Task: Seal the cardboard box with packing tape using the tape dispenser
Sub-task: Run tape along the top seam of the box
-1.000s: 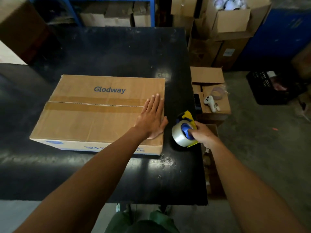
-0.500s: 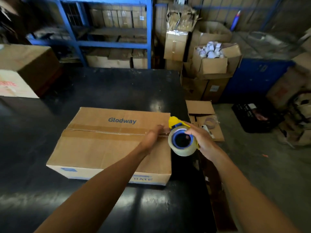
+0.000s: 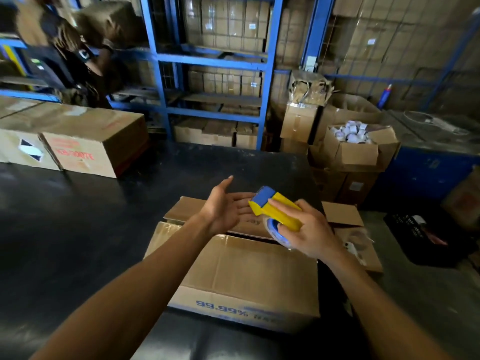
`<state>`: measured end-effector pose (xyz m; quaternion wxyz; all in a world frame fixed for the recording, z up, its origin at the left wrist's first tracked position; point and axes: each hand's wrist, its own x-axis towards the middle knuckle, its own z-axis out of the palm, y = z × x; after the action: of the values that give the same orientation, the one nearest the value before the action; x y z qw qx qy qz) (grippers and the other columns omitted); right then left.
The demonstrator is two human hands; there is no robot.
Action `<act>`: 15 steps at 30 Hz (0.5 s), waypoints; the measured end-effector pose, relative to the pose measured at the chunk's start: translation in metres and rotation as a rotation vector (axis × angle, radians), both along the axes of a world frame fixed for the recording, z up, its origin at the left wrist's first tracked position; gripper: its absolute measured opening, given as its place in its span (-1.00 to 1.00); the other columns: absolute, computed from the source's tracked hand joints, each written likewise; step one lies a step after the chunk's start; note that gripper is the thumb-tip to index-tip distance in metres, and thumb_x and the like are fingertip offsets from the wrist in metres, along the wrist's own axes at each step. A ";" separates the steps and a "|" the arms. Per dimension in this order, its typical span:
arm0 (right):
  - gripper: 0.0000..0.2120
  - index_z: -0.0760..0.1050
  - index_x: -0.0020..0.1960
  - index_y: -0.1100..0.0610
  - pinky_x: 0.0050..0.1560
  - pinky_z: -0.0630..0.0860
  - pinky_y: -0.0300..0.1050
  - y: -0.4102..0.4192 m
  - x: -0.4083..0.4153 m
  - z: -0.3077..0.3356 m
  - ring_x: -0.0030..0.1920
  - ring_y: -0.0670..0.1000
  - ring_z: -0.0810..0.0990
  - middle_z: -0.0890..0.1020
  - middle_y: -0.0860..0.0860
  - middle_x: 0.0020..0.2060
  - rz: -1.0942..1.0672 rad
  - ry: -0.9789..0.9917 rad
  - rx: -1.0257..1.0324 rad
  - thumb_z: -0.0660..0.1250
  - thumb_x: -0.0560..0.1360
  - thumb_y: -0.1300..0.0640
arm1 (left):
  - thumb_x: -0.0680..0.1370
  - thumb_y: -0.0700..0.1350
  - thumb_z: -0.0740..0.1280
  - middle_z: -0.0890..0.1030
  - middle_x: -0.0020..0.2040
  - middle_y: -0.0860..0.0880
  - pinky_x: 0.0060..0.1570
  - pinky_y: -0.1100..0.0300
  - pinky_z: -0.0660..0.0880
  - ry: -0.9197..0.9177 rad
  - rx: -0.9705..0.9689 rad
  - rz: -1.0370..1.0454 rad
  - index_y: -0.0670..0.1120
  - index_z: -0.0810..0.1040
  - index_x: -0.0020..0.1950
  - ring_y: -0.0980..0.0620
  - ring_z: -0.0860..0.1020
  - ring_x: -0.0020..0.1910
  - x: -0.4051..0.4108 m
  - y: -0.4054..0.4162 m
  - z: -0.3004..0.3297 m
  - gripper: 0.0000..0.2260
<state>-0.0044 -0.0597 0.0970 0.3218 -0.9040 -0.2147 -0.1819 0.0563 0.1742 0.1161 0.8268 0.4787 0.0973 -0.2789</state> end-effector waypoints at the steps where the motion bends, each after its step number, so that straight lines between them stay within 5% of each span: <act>1: -0.45 0.37 0.46 -0.22 -0.20 0.53 -0.05 0.009 0.003 -0.002 -0.20 -0.07 0.47 0.40 -0.03 -0.10 0.029 0.008 -0.075 0.29 0.47 -0.11 | 0.61 0.25 0.16 0.61 0.25 -0.32 0.30 -0.15 0.48 -0.024 0.043 -0.004 -0.30 0.49 0.33 -0.27 0.59 0.24 -0.001 0.010 0.005 -0.37; 7: -0.40 0.27 0.49 -0.27 -0.11 0.56 -0.04 0.068 0.029 -0.001 -0.09 -0.04 0.51 0.40 -0.03 -0.01 0.137 0.004 -0.077 0.32 0.48 -0.10 | 0.60 -0.18 0.32 0.68 0.02 -0.18 -0.01 0.05 0.63 -0.050 0.121 0.156 -0.21 0.60 0.12 -0.07 0.66 -0.06 0.001 0.069 0.007 -0.84; 10: -0.41 0.37 0.44 -0.26 -0.05 0.54 -0.09 0.097 0.042 0.000 -0.06 -0.05 0.54 0.44 -0.05 0.00 0.178 0.024 0.016 0.40 0.46 0.02 | 0.59 -0.30 0.31 0.73 -0.15 -0.18 -0.24 0.10 0.67 -0.003 0.166 0.203 -0.26 0.62 0.06 -0.06 0.72 -0.21 0.005 0.100 0.005 -0.88; 15: -0.43 0.44 0.36 -0.31 -0.02 0.50 -0.18 0.140 0.063 -0.003 -0.09 -0.05 0.54 0.46 -0.03 -0.05 0.218 0.101 0.034 0.46 0.44 0.08 | 0.57 -0.30 0.36 0.71 -0.04 -0.27 0.01 -0.07 0.66 -0.002 0.273 0.337 -0.31 0.66 0.14 -0.18 0.71 -0.06 0.012 0.133 -0.006 -0.81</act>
<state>0.0583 0.0801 0.0935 0.3652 -0.8777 -0.2924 -0.1036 0.0680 0.3067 0.1103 0.7894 0.5635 0.2119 -0.1202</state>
